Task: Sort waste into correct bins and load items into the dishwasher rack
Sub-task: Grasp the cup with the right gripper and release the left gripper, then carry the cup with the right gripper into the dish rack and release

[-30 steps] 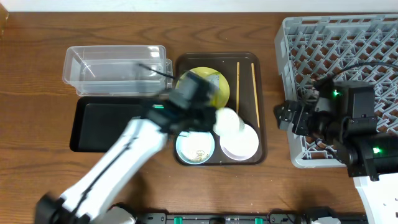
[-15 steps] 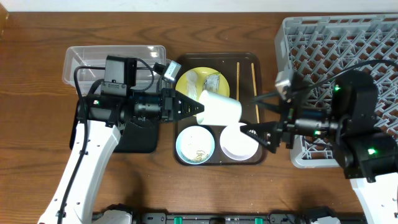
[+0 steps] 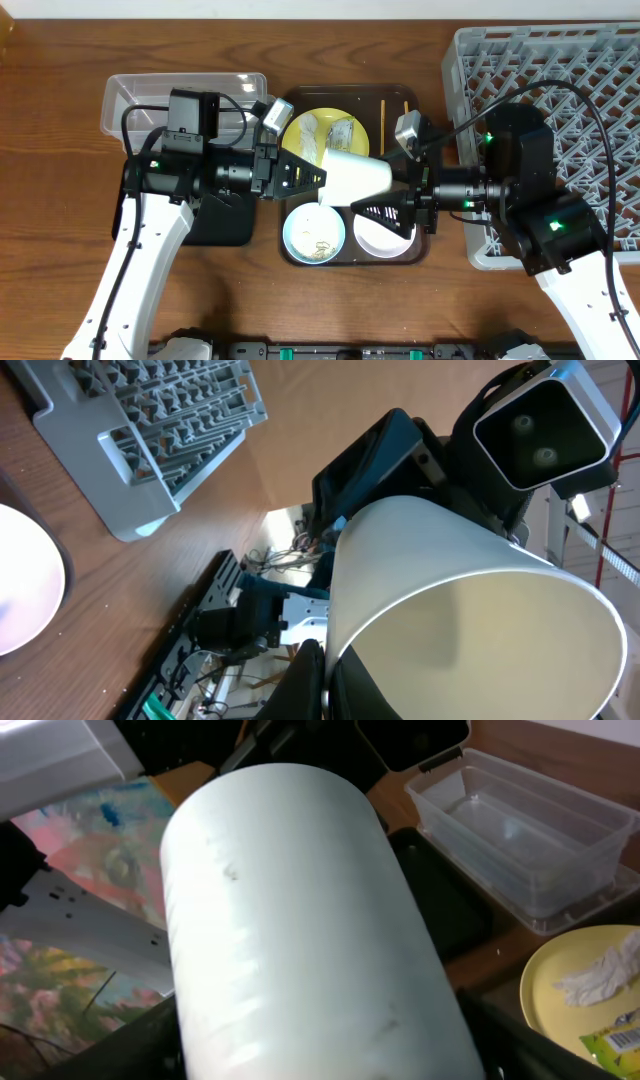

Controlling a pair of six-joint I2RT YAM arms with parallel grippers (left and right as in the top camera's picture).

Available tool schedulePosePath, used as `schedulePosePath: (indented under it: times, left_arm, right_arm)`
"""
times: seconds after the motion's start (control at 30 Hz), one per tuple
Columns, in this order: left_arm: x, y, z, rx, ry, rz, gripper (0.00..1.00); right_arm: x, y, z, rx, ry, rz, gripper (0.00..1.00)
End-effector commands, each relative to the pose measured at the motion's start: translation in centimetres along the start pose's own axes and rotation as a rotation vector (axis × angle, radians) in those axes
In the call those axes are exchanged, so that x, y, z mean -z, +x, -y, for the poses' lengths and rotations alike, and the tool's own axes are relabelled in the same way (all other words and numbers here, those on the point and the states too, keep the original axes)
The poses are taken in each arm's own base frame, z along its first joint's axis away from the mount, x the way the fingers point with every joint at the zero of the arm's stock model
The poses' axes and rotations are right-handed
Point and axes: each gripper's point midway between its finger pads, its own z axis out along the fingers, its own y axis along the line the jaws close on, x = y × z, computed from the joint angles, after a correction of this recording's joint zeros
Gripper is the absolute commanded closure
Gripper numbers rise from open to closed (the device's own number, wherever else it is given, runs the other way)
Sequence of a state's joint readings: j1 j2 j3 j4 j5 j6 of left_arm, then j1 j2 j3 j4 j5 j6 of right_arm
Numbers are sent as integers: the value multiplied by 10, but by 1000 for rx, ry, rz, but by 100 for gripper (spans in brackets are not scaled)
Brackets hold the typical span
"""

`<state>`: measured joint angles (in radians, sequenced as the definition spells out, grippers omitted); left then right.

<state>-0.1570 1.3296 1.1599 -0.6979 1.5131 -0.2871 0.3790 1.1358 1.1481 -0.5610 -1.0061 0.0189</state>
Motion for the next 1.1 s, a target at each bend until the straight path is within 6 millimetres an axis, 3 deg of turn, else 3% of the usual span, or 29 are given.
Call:
schedulePosePath:
  times: [0.0, 0.07, 0.1, 0.13, 0.17, 0.23, 0.27, 0.5, 0.63, 0.77, 0.87, 0.93, 1.07]
  left_arm:
    - [1, 0, 11, -35, 40, -10, 94]
    - [1, 0, 11, -36, 40, -10, 93]
    - [1, 0, 11, -36, 40, -10, 88]
    - [1, 0, 11, -36, 40, -10, 77]
    - [1, 0, 11, -36, 40, -10, 60]
    - [1, 0, 11, -36, 39, -9, 44]
    - [1, 0, 11, -36, 39, -9, 41]
    - [1, -1, 10, -37, 36, -8, 39]
    - [1, -1, 10, -37, 36, -8, 39]
    - [1, -1, 10, -36, 36, -8, 39]
    - [1, -1, 10, -37, 35, -8, 39]
    - [1, -2, 7, -36, 17, -1, 39]
    - [1, -3, 5, -36, 4, 4, 39]
  right_arm:
    - [3, -7, -3, 16, 12, 17, 27]
    - [5, -9, -2, 19, 19, 23, 28]
    - [6, -9, -2, 19, 22, 26, 30]
    - [7, -10, -1, 19, 26, 28, 32]
    - [10, -10, 1, 15, 35, 32, 34]
    - [16, -11, 5, 4, 58, 42, 38]
    - [21, -10, 8, -10, 76, 47, 39]
    - [73, 0, 43, -153, 294, 98, 41]
    - [90, 6, 56, -183, 394, 107, 42]
    - [126, 35, 96, -373, 724, 88, 43]
    - [165, 72, 120, -578, 1018, 58, 43]
    - [194, 104, 127, -734, 1225, 23, 43]
    - [230, 149, 128, -896, 1477, -102, 41]
